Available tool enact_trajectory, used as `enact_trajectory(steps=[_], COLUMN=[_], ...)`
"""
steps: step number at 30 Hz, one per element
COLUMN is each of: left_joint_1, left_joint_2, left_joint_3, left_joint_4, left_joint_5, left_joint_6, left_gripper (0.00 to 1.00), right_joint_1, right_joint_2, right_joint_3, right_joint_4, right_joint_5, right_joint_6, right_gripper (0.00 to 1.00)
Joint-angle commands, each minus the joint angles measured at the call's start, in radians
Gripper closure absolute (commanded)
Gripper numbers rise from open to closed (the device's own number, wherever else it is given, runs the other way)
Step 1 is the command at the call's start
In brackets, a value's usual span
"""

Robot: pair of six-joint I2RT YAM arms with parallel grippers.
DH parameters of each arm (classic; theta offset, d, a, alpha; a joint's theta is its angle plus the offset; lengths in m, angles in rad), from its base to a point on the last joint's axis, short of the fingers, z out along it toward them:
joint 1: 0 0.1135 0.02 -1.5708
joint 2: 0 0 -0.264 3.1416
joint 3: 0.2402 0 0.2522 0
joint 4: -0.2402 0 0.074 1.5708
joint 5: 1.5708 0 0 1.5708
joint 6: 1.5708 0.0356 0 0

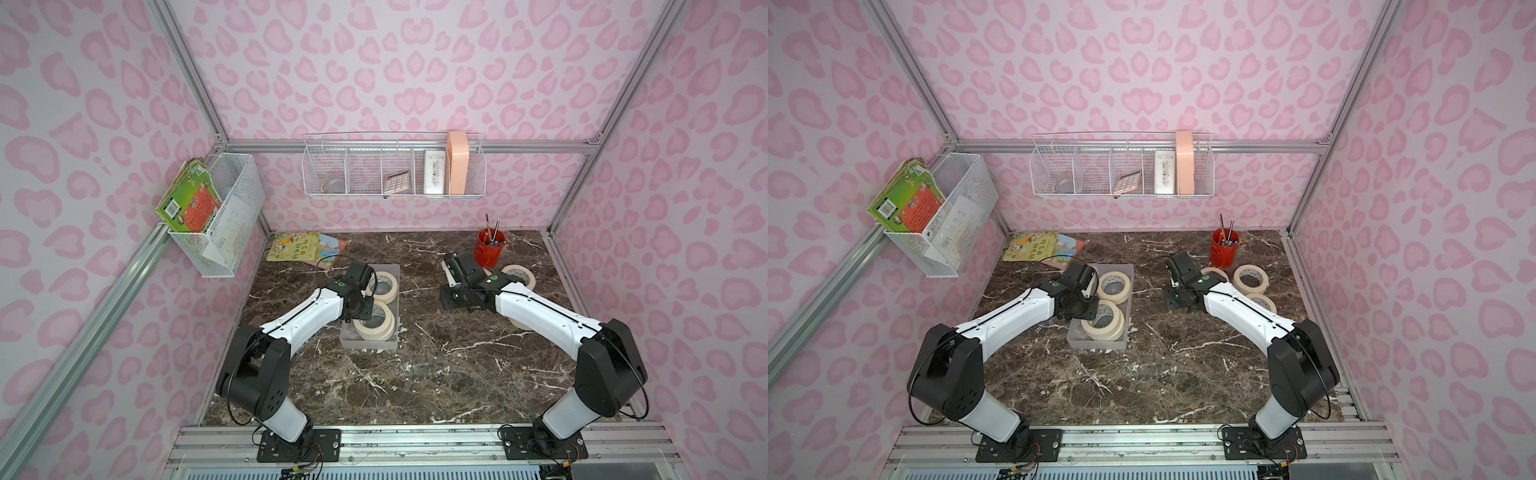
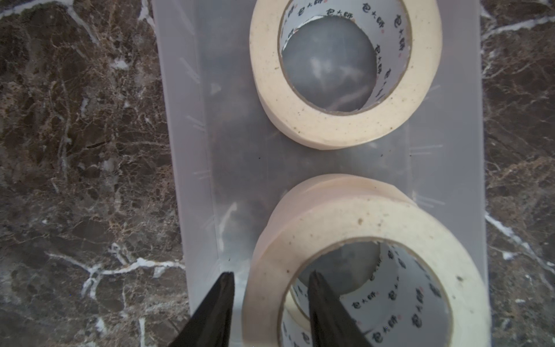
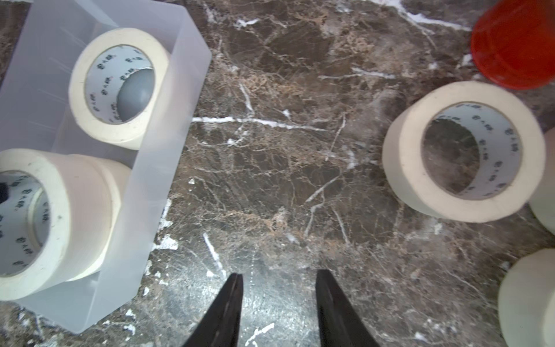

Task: Take out the art tape in the storage box
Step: Pick up the art tape from the storage box.

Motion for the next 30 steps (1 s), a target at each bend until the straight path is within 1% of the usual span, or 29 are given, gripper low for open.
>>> enact_trajectory(steps=[1,3,5,6,11,13,21,27,30], left_joint_1=[0.001,0.001,0.000,-0.001,-0.029,-0.042,-0.107,-0.141,-0.150], left_joint_2=[0.025,0.022,0.001,-0.012,-0.052,-0.062,-0.040,-0.045,-0.043], left_joint_3=[0.016,0.027,0.045,0.059,0.162,0.186,0.234,0.249,0.255], left_joint_4=[0.000,-0.008,-0.026,-0.036,-0.120,-0.128,-0.126,-0.119,-0.119], left_joint_5=[-0.014,-0.013,-0.026,-0.031,-0.114,-0.128,-0.124,-0.119,-0.119], left_joint_6=[0.001,0.003,0.012,0.023,0.076,0.082,0.070,0.062,0.058], left_gripper=[0.69,0.84,0.96,1.00,1.00,1.00,1.00,1.00,1.00], right_joint_1=[0.021,0.042,0.065,0.077,0.135,0.152,0.180,0.180,0.179], right_joint_2=[-0.021,-0.036,-0.045,-0.047,-0.047,-0.039,0.011,0.067,0.104], right_joint_3=[0.003,0.005,0.016,0.026,0.074,0.093,0.155,0.167,0.182], right_joint_4=[-0.001,0.007,0.011,0.016,0.063,0.087,0.181,0.216,0.202], right_joint_5=[-0.022,-0.028,-0.039,-0.039,-0.058,-0.070,-0.089,-0.112,-0.105], right_joint_6=[0.014,0.014,0.012,0.012,0.015,0.021,0.041,0.052,0.051], right_gripper=[0.58,0.58,0.58,0.58,0.57,0.56,0.55,0.54,0.54])
